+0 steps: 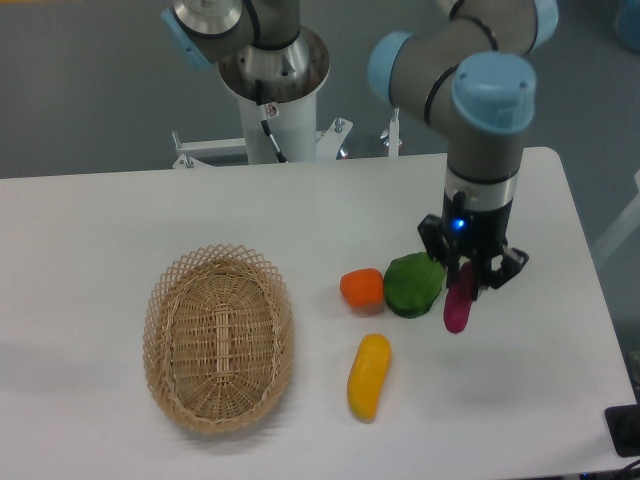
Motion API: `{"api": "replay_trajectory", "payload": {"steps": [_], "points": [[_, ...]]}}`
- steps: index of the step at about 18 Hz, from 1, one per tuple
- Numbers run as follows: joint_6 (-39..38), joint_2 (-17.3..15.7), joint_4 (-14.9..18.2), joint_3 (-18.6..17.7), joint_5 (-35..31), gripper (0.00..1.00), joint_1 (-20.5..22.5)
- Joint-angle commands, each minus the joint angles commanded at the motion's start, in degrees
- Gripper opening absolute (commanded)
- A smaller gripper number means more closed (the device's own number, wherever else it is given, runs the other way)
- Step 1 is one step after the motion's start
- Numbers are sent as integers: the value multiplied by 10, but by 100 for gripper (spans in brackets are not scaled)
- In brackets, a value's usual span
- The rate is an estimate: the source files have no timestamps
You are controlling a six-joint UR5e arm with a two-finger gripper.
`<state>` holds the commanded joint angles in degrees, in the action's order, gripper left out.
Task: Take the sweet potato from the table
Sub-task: 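Lift the held sweet potato up off the table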
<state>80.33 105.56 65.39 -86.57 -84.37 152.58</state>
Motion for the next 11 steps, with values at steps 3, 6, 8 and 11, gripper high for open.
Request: {"api": "replay_trajectory", "payload": {"steps": [3, 6, 8, 11], "points": [[0, -3, 0, 4, -1, 30, 1], [0, -3, 0, 8, -2, 30, -2], [0, -1, -2, 10, -2, 30, -2], [-3, 0, -3, 11, -2, 30, -3]]}}
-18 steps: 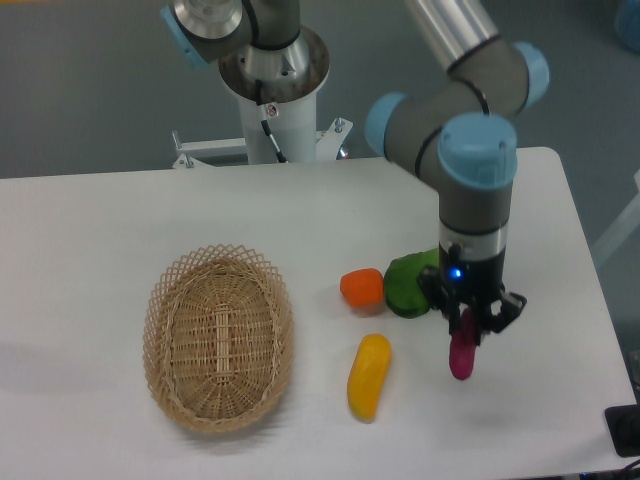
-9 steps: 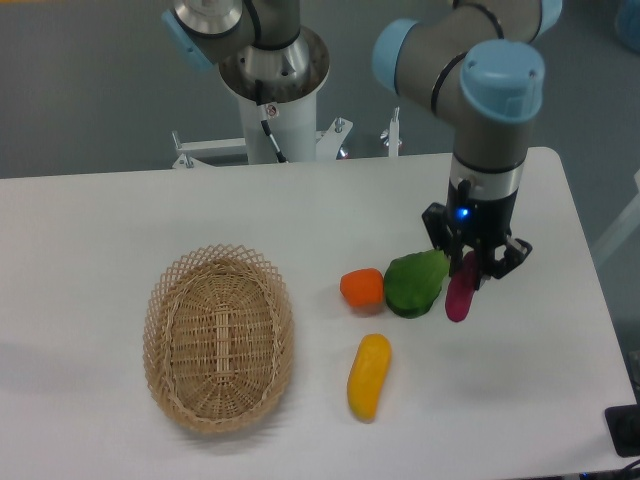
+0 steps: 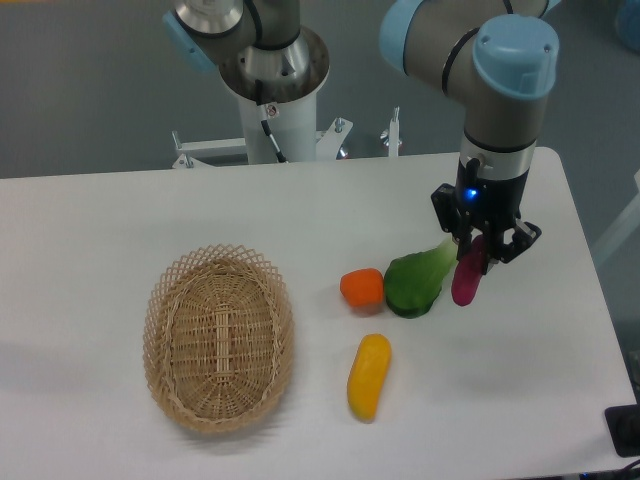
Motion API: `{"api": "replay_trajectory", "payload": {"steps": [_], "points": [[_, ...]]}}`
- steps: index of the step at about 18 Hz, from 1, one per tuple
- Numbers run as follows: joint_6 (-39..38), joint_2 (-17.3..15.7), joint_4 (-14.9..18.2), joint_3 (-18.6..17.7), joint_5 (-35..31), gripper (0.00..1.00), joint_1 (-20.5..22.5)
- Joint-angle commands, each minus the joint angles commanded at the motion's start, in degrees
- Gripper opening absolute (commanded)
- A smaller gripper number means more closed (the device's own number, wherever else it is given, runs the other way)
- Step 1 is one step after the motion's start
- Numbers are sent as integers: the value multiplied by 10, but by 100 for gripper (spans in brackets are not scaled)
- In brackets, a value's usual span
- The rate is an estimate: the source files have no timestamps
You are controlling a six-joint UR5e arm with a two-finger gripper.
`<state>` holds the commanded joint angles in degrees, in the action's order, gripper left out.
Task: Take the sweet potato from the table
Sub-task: 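Lift the held sweet potato up off the table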
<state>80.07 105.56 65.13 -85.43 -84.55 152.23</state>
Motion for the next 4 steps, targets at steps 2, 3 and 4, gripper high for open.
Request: {"api": "replay_trajectory", "payload": {"steps": [2, 3, 4], "points": [[-1, 0, -1, 0, 1, 30, 0], [-1, 0, 0, 1, 3, 30, 0], [-3, 0, -1, 2, 3, 30, 0]]}}
